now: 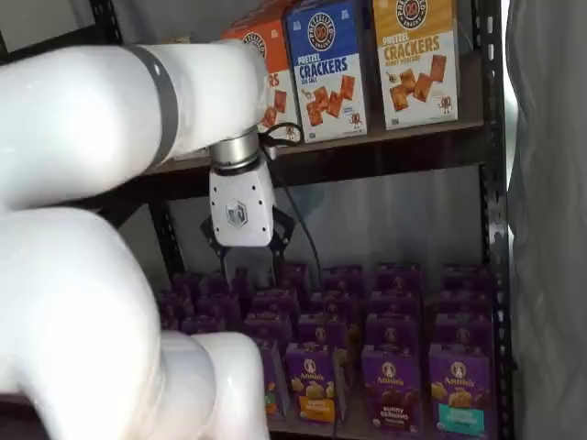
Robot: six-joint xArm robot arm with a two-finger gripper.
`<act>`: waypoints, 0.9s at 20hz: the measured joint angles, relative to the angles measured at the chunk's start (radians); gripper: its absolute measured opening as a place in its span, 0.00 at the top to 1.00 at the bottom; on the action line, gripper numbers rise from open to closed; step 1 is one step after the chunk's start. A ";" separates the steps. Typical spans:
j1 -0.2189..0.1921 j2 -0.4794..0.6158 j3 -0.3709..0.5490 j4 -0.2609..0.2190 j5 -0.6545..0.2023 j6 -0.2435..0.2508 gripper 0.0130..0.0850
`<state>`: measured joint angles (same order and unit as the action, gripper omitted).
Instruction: Pick up the purple box with a brown patch in the center, on the bottom shelf, the fifth box from the left
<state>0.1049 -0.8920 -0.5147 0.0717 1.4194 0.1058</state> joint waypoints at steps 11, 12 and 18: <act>-0.024 0.098 0.084 -0.026 -0.195 -0.027 0.00; -0.028 0.111 0.090 -0.026 -0.212 -0.031 0.00; -0.039 0.200 0.129 -0.041 -0.342 -0.041 0.00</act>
<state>0.0662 -0.6917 -0.3855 0.0304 1.0773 0.0650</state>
